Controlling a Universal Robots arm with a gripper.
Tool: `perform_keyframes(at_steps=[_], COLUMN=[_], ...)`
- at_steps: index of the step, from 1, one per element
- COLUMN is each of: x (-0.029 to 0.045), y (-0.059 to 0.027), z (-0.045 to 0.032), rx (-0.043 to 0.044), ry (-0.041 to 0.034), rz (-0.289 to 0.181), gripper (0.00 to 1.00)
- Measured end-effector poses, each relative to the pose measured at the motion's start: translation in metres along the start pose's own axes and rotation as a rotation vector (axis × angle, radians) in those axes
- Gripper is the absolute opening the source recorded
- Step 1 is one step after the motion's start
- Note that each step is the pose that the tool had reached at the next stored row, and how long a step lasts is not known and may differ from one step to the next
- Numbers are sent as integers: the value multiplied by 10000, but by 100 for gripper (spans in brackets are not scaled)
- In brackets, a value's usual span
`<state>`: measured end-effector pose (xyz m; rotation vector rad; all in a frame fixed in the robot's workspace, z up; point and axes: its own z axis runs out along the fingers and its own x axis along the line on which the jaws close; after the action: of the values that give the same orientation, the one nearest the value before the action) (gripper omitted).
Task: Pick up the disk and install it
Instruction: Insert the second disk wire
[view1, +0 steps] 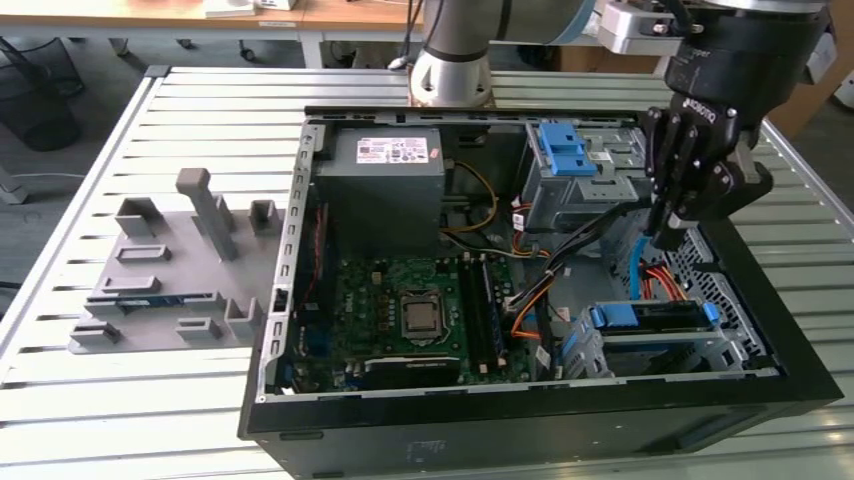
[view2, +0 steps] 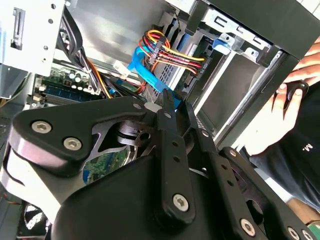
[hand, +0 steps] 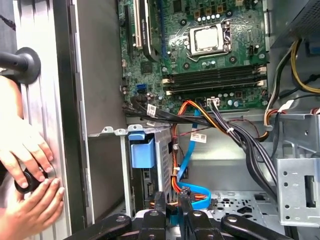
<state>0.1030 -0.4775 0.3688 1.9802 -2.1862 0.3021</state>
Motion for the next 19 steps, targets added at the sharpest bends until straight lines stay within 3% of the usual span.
perform_keyframes(at_steps=[5,6,9,10,13,14,19], x=[-16,-20,-28,-29,-24,-21,34], y=[0,0,1,1,1,1,7], z=[59,73,102,106,113,119,159], rx=[18,18,17,5,-45,-44,131], ry=[155,158,128,22,-478,-565,-681], rz=[7,7,8,9,12,15,55], gripper=[24,17,16,16,16,16,16])
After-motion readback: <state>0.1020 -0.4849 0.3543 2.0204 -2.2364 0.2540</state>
